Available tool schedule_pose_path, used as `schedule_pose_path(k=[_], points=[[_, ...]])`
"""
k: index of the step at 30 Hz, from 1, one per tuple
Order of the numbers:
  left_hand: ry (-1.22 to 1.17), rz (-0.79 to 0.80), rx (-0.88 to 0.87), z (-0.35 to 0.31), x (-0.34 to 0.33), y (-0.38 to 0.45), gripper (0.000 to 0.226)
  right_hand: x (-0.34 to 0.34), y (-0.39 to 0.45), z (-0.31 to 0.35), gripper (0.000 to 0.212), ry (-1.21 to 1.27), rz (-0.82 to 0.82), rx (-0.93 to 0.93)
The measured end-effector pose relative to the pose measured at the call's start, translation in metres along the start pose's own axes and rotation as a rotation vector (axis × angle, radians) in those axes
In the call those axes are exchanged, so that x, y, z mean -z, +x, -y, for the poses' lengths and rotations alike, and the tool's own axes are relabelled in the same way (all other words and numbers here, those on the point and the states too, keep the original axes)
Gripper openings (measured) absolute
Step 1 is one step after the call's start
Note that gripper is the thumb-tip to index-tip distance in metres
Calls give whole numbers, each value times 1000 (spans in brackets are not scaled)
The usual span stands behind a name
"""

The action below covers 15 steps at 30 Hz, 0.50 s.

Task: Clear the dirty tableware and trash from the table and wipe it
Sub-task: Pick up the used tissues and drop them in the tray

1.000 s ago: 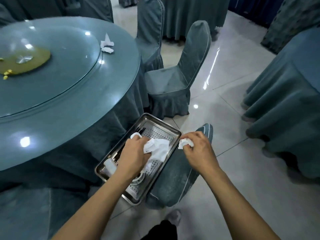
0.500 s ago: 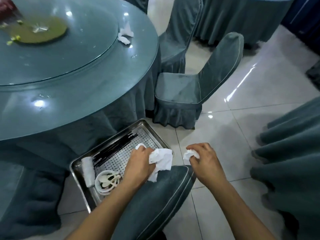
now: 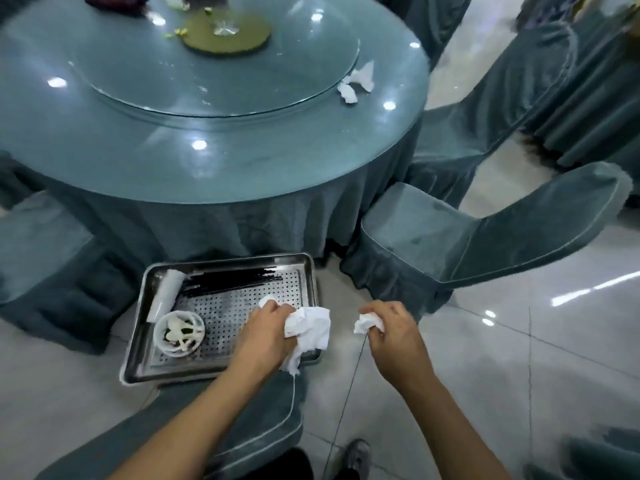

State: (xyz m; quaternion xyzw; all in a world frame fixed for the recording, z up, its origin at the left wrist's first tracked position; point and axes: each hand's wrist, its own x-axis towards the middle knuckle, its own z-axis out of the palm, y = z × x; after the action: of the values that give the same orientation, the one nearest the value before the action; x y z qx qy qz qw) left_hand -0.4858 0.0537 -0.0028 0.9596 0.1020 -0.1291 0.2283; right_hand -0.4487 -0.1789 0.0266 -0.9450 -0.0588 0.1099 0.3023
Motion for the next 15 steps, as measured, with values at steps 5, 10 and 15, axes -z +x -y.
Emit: schedule_pose_path(k=[5, 10, 15], points=[[-65, -23, 238, -27, -24, 0, 56, 9, 55, -24, 24, -31, 216, 109], [-129, -78, 474, -27, -40, 27, 49, -12, 124, -10, 21, -28, 419, 249], [-244, -68, 716, -9, -65, 78, 52, -53, 193, 1, 26, -93, 612, 346]])
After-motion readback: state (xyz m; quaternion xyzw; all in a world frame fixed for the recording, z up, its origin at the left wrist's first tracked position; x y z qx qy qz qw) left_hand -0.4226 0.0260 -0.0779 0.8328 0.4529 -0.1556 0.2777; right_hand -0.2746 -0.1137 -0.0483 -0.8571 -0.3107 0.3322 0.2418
